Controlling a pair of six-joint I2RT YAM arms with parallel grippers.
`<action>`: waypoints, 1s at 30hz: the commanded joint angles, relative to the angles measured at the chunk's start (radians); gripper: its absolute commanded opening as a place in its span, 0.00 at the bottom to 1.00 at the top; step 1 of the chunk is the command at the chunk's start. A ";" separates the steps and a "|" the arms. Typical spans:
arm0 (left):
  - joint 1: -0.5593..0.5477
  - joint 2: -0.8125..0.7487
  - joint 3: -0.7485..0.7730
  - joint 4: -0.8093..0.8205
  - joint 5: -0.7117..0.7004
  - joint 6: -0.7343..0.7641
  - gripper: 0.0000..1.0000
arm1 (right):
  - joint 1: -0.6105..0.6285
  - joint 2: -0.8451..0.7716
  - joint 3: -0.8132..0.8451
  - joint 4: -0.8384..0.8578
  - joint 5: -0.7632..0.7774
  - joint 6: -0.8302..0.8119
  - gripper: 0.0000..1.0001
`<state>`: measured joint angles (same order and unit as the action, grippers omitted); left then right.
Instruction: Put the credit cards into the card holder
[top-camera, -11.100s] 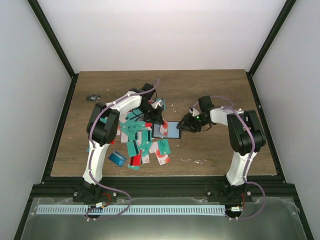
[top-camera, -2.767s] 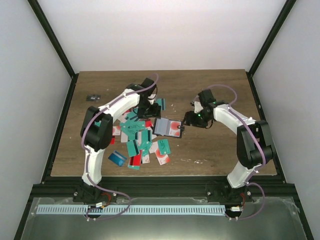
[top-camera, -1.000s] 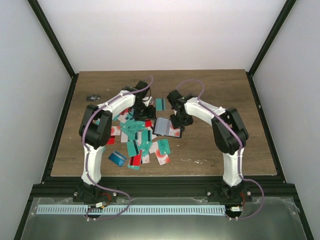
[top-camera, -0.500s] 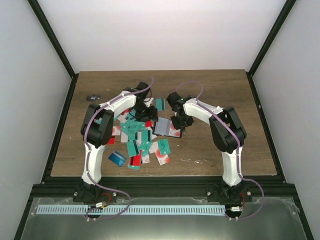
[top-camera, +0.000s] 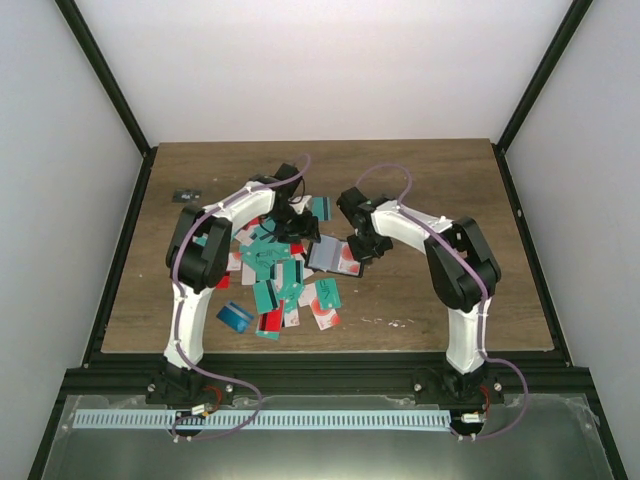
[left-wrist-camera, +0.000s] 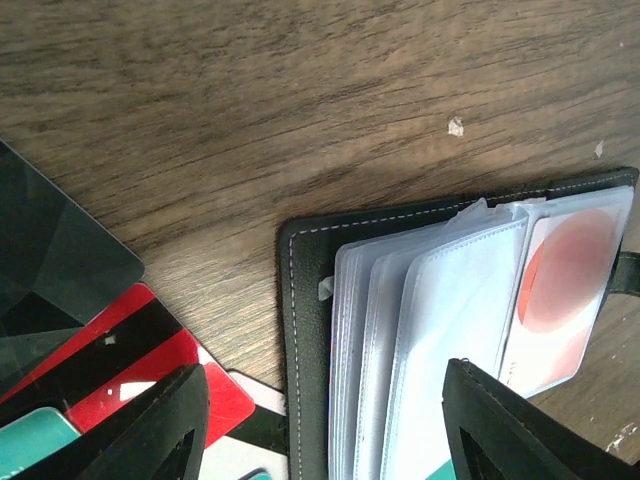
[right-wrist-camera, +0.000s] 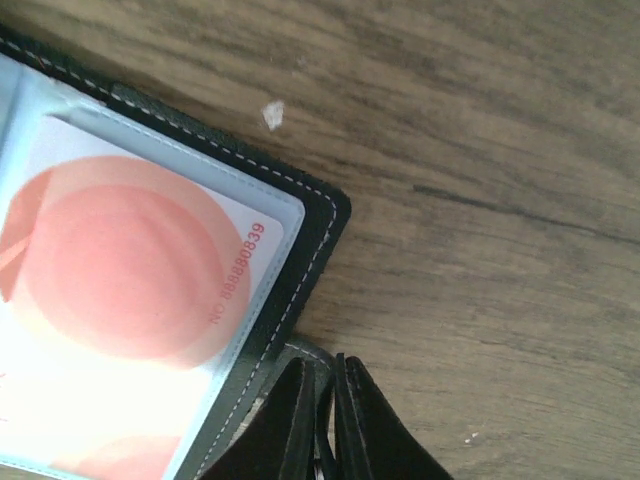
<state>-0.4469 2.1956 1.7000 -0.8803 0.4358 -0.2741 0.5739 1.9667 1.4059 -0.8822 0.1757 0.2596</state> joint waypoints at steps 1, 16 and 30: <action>0.005 0.013 0.020 0.005 0.045 0.028 0.66 | 0.006 -0.040 -0.044 0.028 -0.011 0.029 0.08; 0.010 0.073 -0.025 0.040 0.201 0.096 0.68 | 0.005 -0.018 -0.099 0.125 -0.046 0.049 0.01; 0.008 -0.034 -0.112 0.195 0.485 0.038 0.68 | 0.001 -0.021 -0.149 0.193 -0.140 0.065 0.01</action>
<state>-0.4194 2.2196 1.6093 -0.7471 0.7803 -0.2138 0.5648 1.9263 1.2839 -0.7666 0.1242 0.3080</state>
